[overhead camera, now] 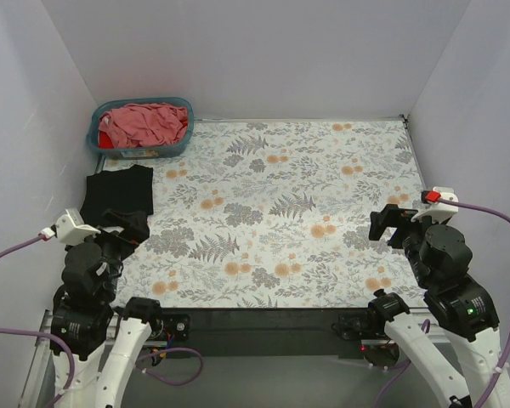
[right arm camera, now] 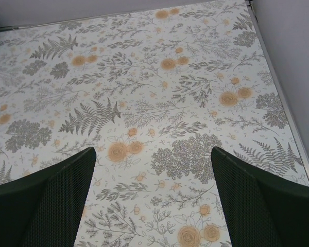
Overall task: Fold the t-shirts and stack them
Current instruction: Reset both grippers
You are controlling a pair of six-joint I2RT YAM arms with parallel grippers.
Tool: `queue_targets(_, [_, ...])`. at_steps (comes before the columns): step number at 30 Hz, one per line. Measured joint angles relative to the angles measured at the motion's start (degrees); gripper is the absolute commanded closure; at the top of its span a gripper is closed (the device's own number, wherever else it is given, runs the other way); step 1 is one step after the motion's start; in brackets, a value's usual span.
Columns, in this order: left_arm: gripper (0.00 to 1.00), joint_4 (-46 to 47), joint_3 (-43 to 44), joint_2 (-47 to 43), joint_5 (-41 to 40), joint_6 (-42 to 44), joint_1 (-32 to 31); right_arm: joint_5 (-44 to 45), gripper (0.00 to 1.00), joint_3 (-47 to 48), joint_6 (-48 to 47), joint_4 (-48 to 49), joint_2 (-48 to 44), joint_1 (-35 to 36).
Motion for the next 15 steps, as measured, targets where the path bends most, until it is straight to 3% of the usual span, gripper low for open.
queue_targets(8, [0.05, 8.17, -9.44, -5.51, -0.07, -1.03, -0.07, 2.73, 0.02, -3.19, -0.52, 1.75, -2.32, -0.02])
queue_targets(15, [0.05, 11.17, -11.02, -3.96, -0.87, -1.53, -0.07, 3.61, 0.02, -5.77, -2.21, 4.33, -2.89, -0.02])
